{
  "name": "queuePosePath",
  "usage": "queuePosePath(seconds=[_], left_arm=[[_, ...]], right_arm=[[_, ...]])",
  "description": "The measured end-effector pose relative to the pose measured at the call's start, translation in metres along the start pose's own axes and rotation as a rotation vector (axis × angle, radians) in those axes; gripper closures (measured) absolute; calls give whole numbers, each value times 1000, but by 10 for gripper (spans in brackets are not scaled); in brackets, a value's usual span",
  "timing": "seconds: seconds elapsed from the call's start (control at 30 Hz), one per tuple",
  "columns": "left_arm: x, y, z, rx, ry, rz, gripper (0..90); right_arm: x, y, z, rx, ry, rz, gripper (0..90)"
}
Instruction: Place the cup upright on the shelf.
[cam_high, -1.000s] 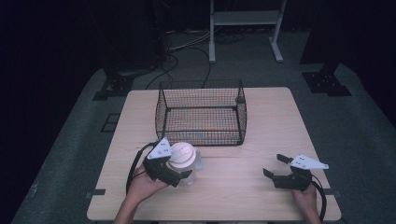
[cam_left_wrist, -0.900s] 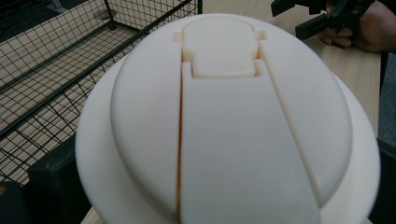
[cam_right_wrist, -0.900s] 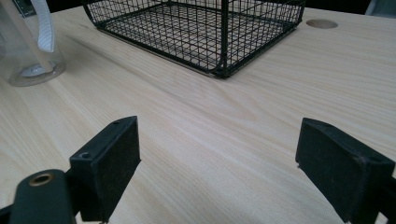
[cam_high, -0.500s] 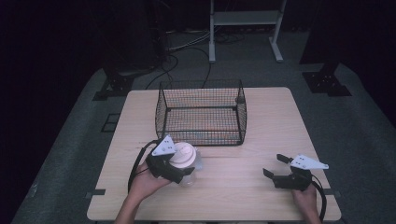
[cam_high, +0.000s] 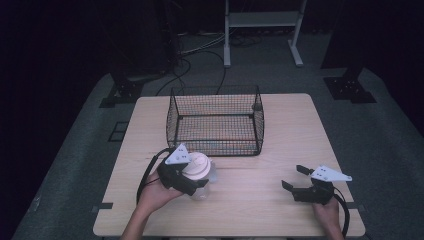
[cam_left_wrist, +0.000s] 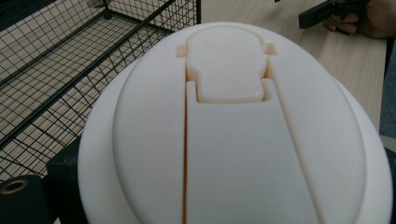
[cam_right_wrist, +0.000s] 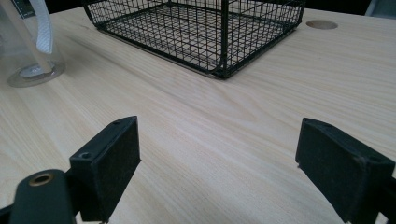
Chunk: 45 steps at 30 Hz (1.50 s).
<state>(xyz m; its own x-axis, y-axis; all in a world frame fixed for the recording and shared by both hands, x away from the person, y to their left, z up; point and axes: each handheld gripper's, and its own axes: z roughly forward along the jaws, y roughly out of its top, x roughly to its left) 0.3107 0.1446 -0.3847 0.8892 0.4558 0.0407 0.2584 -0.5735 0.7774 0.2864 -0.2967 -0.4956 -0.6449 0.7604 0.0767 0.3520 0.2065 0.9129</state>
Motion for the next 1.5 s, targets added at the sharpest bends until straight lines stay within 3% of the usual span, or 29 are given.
queuePosePath(seconds=[0.33,0.77,1.2,1.5], left_arm=[[1,19,-6,7,-3,28,50],[11,50,-12,-7,-18,34,50],[18,71,-12,4,-42,33,50],[26,88,-17,10,-31,49,50]], right_arm=[[0,0,0,-3,0,4,128],[-1,0,0,-5,-1,14,128],[-2,0,0,-6,0,14,128],[-2,0,0,-10,3,17,128]])
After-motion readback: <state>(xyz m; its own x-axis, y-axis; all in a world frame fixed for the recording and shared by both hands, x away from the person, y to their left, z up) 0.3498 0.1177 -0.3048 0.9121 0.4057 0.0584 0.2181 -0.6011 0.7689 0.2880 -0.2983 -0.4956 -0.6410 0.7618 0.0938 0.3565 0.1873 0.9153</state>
